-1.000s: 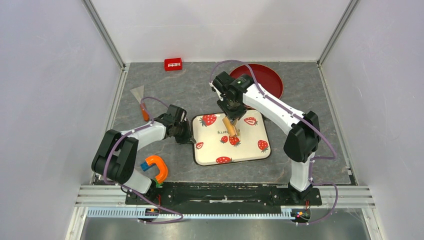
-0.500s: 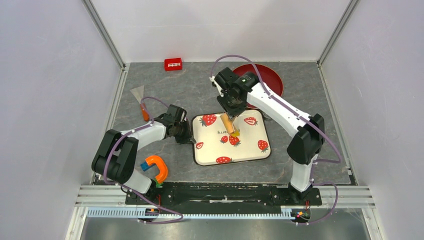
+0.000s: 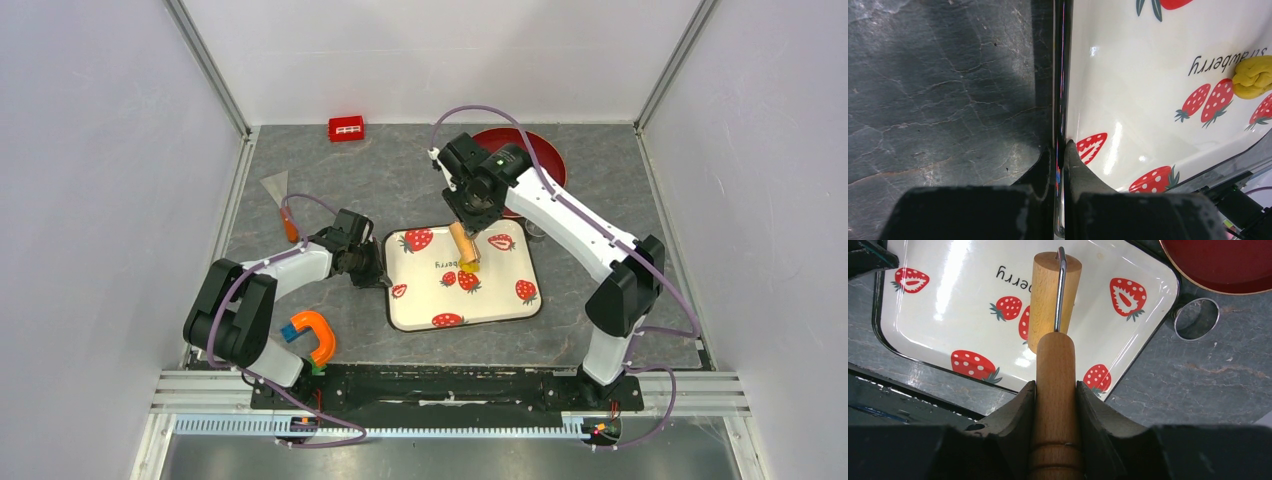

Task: Roll out the dumpling wrappers from the dough

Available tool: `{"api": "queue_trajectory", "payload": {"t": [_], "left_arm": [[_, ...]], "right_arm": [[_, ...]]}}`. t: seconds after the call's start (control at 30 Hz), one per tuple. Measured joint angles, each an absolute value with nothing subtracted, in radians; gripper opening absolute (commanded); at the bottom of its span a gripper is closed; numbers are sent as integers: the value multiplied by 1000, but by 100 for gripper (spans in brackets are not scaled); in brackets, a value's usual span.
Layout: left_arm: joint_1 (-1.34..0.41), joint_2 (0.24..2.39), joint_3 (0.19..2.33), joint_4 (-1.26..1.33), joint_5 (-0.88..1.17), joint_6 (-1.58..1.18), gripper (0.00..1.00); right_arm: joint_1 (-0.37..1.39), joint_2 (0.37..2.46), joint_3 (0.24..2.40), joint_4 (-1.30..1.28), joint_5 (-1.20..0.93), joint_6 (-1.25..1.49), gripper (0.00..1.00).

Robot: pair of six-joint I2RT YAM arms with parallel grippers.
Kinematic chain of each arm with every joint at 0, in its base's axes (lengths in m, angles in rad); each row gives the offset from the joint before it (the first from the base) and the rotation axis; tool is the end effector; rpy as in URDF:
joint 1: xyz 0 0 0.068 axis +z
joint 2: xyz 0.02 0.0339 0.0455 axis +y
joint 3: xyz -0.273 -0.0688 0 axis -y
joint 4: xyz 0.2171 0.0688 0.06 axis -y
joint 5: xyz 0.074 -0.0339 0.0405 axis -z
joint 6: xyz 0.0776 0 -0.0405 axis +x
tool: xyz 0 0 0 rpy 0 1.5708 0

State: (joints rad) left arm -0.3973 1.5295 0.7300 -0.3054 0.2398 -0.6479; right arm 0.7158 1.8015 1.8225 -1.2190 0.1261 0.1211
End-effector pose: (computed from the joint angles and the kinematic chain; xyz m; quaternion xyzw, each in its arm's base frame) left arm 0.2420 -0.1215 0.1390 -0.0933 0.9619 -0.2152 0.1405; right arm 0.2729 0.2244 0.3032 -0.2762 0.9411 0.0186 0.1942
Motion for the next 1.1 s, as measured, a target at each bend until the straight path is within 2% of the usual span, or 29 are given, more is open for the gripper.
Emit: {"api": "queue_trajectory", "payload": {"t": [0.43,1.1], "left_arm": [[-399,1530,730,-305,238,-648,2],[-406,1542,739,-300,241,-648,2]], "right_arm": [[716,1868,1811,-1199,146,102,0],[725,1854,1737,-1143,175,93,0]]}}
